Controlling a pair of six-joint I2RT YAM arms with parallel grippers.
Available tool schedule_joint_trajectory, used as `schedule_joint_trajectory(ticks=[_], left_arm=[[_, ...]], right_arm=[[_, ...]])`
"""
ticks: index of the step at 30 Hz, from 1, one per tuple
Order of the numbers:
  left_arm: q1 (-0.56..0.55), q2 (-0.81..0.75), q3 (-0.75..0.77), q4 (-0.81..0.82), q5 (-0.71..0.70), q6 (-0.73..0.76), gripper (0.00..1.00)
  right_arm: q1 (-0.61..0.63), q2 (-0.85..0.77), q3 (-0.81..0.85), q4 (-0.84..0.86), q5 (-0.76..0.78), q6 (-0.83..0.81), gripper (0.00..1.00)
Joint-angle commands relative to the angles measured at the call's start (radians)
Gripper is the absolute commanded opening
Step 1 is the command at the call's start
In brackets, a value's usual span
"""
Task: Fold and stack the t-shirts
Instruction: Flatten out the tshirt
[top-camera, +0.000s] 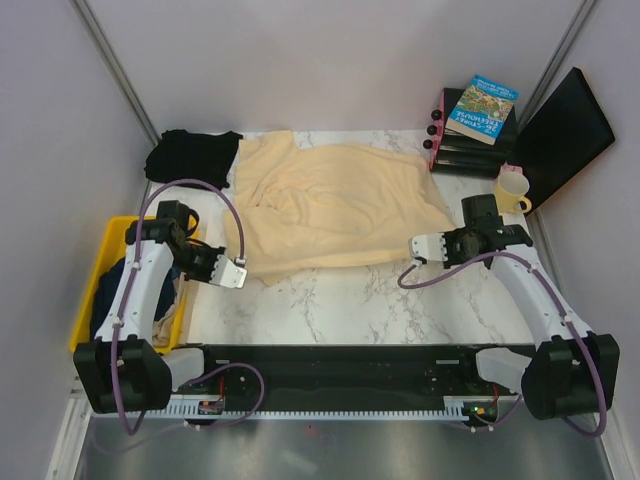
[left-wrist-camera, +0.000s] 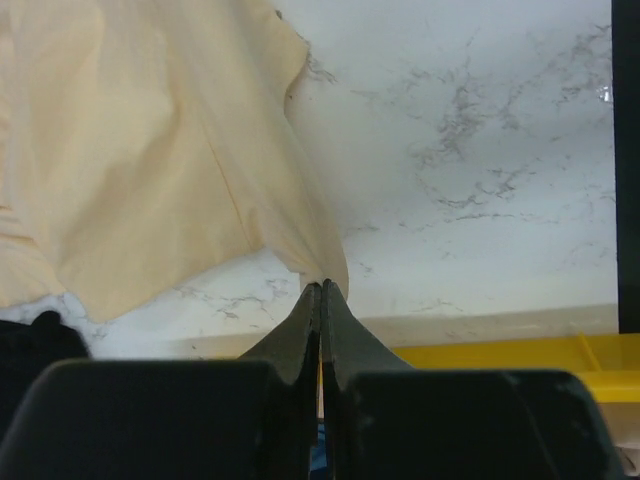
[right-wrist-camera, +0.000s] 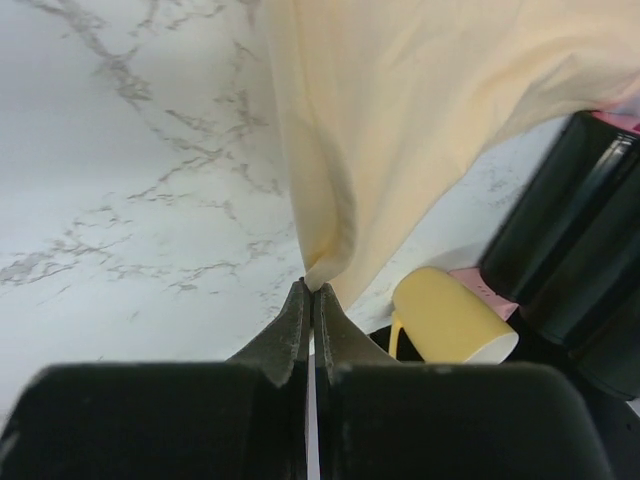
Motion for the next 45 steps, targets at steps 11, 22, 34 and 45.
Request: schedule_joint_trajectory(ticks=[11, 22, 34, 45], left_arm=[[0.031, 0.043, -0.185, -0.272, -0.458, -0.028, 0.02], [0.040, 0.160, -0.115, -0.275, -0.492, -0.126, 0.02], [0.054, 0.446, 0.523, -0.178, -0.202, -0.341, 0.02], [-0.004, 0.669, 0.703, 0.210, -0.016, -0.470, 0.03]], right_arm=[[-0.002, -0.282, -0.265, -0.148, -0.028, -0.046, 0.00], [-0.002, -0.422, -0.380, -0.168, -0.014, -0.005, 0.00], [-0.002, -0.341, -0.347, -0.119, 0.017, -0.003, 0.88], [-0.004, -0.041, -0.123, 0.266, -0.005, 0.251, 0.90]])
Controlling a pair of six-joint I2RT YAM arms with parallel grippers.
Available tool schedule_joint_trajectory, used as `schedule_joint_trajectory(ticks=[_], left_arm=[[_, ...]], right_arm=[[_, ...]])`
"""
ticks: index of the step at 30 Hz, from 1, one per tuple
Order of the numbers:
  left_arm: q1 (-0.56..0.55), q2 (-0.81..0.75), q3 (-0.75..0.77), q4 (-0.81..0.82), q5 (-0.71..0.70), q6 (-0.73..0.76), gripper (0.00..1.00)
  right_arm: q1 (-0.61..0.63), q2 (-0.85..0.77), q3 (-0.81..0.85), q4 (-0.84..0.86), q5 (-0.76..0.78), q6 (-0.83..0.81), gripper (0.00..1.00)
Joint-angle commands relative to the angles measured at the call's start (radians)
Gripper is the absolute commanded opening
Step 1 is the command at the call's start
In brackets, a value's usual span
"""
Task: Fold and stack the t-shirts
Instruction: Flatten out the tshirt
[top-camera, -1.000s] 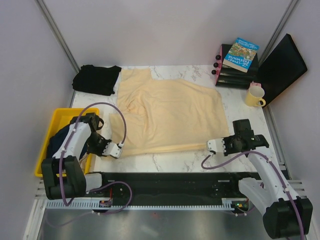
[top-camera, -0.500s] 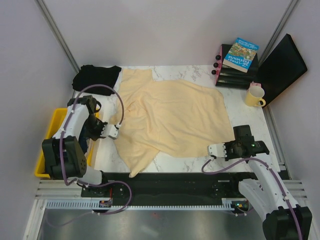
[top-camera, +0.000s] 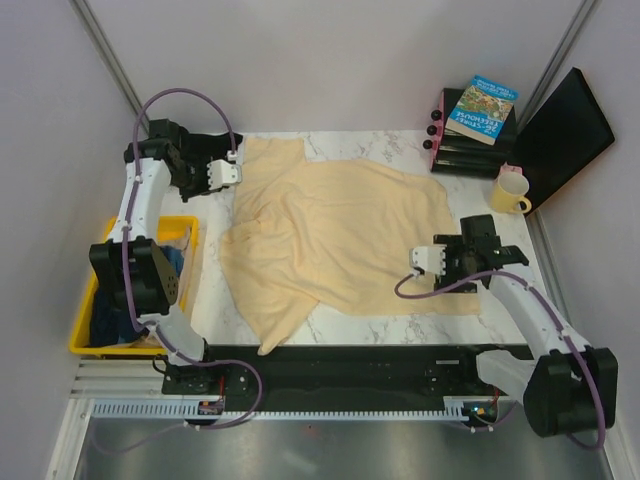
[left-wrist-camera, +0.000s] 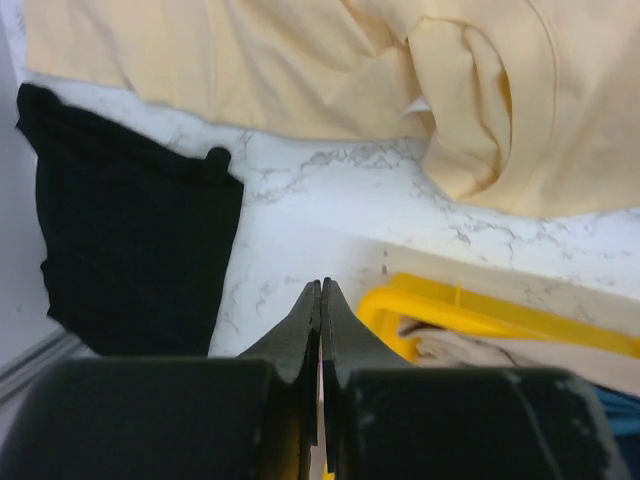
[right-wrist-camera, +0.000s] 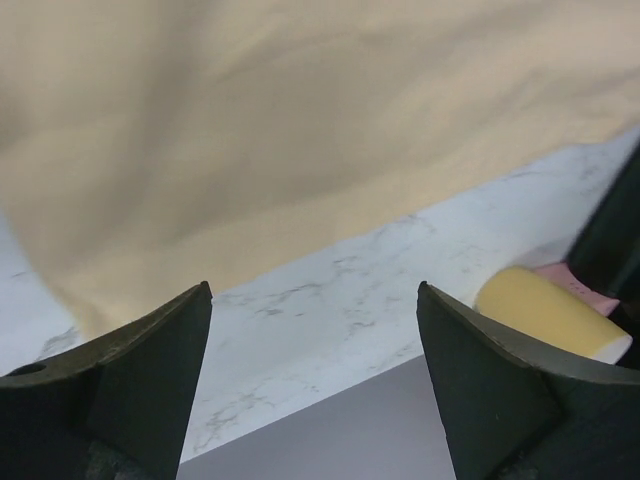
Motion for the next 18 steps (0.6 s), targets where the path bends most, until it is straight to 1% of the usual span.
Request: schedule_joint_trajectory(ticks=[1, 3, 4, 5, 6, 8, 13, 18], left_arm=[[-0.071, 0.146, 0.028, 0.066, 0.083, -0.044, 0.03], [-0.092, 0.217, 0.034, 0.068, 0.069, -0.036, 0.06], [-0.097, 0.241, 0.045, 0.068, 0.052, -0.040, 0.08], [-0.126, 0.270, 0.080, 0.068, 0.055, -0.051, 0.14], [-0.129, 0.317, 0.102, 0.068, 0.060, -0.074, 0.17], [-0.137, 0.365, 0.166, 0.066, 0.077, -0.094, 0.24], [-0.149, 0.495, 0.280, 0.068, 0.026, -0.086, 0.26], [-0.143, 0.609, 0.459, 0.077, -0.041, -0.070, 0.26]], right_arm=[[-0.002, 0.191, 0.179, 0.249, -0.005, 0.174, 0.90], [-0.002, 0.265, 0.252, 0.278, 0.007, 0.235, 0.89], [-0.004, 0.329, 0.320, 0.287, 0.021, 0.252, 0.89], [-0.004, 0.357, 0.353, 0.301, 0.028, 0.283, 0.89], [-0.002, 0.406, 0.409, 0.304, 0.033, 0.291, 0.89], [-0.001, 0.440, 0.451, 0.313, 0.034, 0.294, 0.89], [0.005, 0.491, 0.508, 0.338, 0.031, 0.277, 0.89], [0.030, 0.532, 0.542, 0.344, 0.042, 0.280, 0.89]])
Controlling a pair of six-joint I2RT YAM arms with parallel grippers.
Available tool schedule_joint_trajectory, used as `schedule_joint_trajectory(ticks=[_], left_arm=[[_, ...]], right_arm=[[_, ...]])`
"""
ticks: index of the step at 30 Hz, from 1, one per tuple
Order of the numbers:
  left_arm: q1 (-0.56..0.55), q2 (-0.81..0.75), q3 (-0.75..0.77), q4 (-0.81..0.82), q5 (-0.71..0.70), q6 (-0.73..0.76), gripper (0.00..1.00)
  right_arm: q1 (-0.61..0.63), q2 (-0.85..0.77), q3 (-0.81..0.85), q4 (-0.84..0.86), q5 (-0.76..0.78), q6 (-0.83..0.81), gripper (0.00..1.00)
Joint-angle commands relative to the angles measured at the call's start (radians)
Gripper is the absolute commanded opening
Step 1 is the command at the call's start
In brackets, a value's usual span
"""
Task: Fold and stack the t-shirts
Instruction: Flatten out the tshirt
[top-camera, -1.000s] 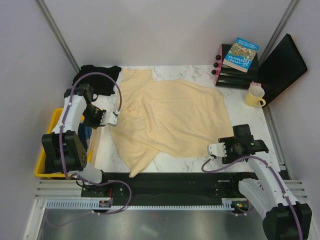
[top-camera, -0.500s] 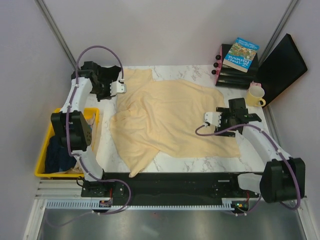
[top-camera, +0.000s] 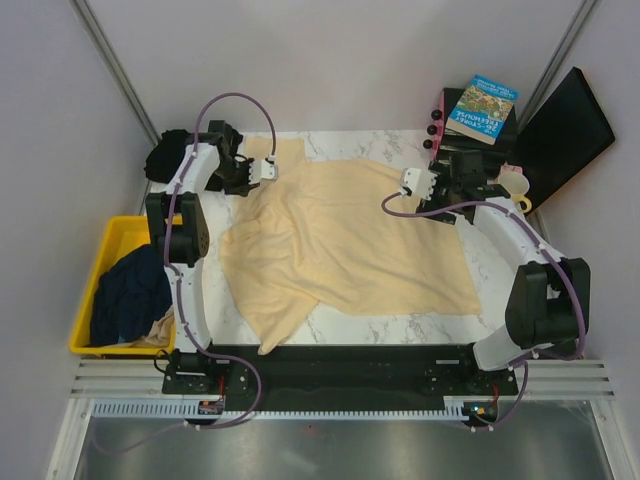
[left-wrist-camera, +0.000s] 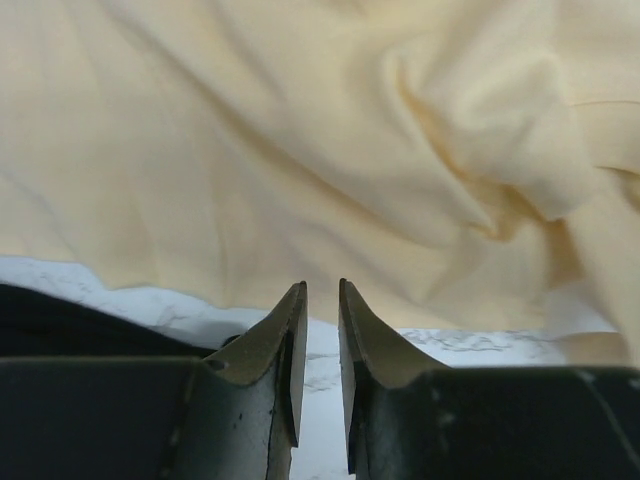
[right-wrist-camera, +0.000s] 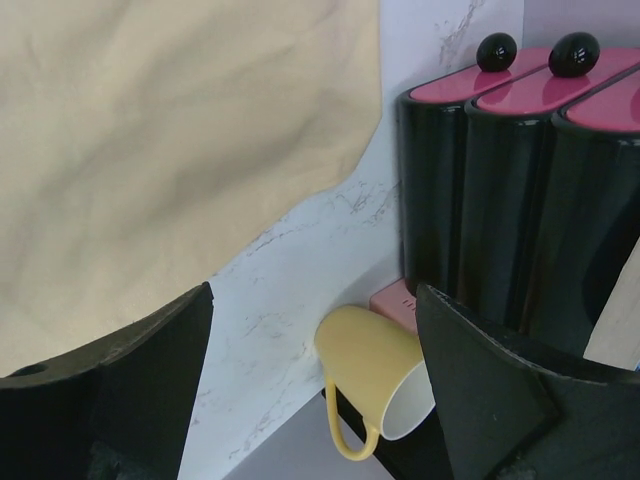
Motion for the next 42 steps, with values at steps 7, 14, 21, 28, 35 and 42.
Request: schedule_joint_trajectory(ticks=[7, 14, 21, 28, 35, 42], left_arm=[[0.000, 0.120, 0.138, -0.008, -0.072, 0.089, 0.27], [-0.008, 0.187, 0.186, -0.073, -0.154, 0.154, 0.13], [-0.026, 0.267, 0.225, -0.053, -0.295, 0.163, 0.02], [-0.037, 0.301, 0.205, 0.335, -0.521, 0.109, 0.02], [-0.043, 0.324, 0.107, 0.780, -0.687, 0.238, 0.02], [-0.051, 0.367, 0.141, 0.952, -0.716, 0.223, 0.14]], right_arm=[[0.045, 0.064, 0.080, 0.053, 0.023, -0.024, 0.88], [0.059, 0.113, 0.125, 0.071, 0.032, -0.028, 0.88], [0.086, 0.133, 0.139, 0.108, 0.037, -0.035, 0.87], [0.114, 0.149, 0.154, 0.130, 0.049, -0.016, 0.87], [0.128, 0.155, 0.139, 0.151, 0.065, -0.007, 0.87], [0.134, 0.149, 0.122, 0.156, 0.066, 0.011, 0.87]])
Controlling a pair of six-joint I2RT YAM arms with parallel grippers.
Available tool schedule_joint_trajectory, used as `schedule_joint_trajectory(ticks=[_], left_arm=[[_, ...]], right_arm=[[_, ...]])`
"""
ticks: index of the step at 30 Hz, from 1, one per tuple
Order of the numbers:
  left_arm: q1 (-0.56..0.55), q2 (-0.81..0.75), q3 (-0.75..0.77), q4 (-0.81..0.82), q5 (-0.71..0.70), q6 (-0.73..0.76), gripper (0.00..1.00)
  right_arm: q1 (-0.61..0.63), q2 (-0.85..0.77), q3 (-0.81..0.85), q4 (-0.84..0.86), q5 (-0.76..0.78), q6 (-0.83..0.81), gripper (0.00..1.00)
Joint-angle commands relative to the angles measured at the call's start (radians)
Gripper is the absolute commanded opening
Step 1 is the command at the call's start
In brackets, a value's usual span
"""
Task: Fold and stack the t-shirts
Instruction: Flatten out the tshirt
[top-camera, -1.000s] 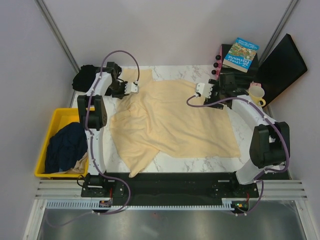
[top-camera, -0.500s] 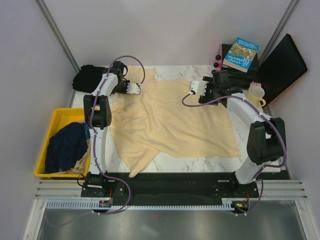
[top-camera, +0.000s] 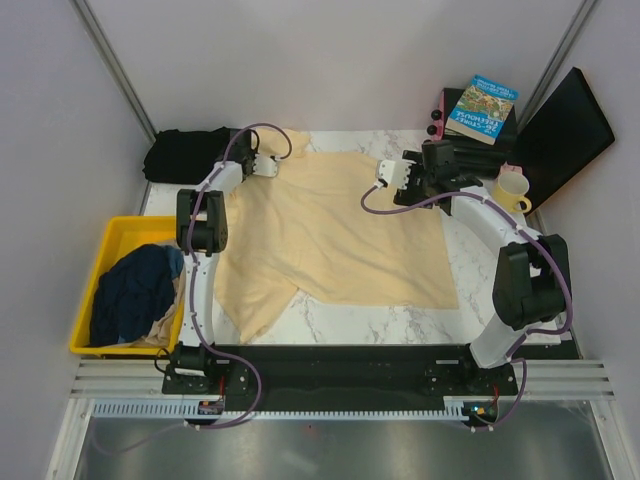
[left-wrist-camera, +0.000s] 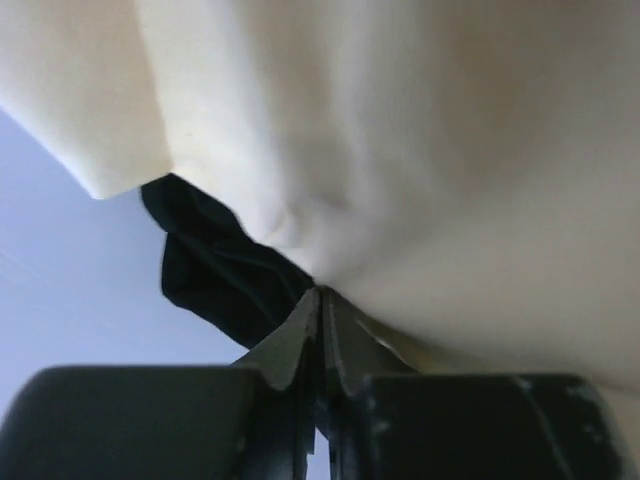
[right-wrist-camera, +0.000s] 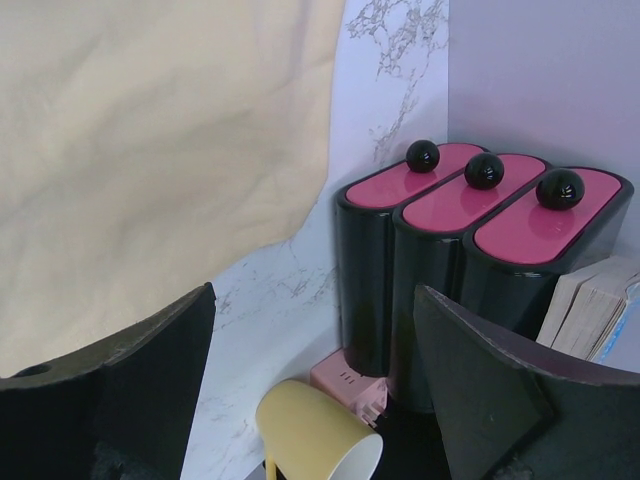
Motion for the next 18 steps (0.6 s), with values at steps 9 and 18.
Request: schedule_joint_trajectory(ticks=[9, 18], left_arm=[[-0.027, -0.148, -0.146, 0.203, -0.027, -0.065, 0.67], [-0.064, -0.417, -0.379, 0.197, 0.025, -0.152, 0.72]], right_arm=[[0.013, 0.025, -0.016, 0.043, -0.005, 0.081, 0.88], [0.013, 0.289, 0.178, 0.074, 0.005, 0.297, 0.19]])
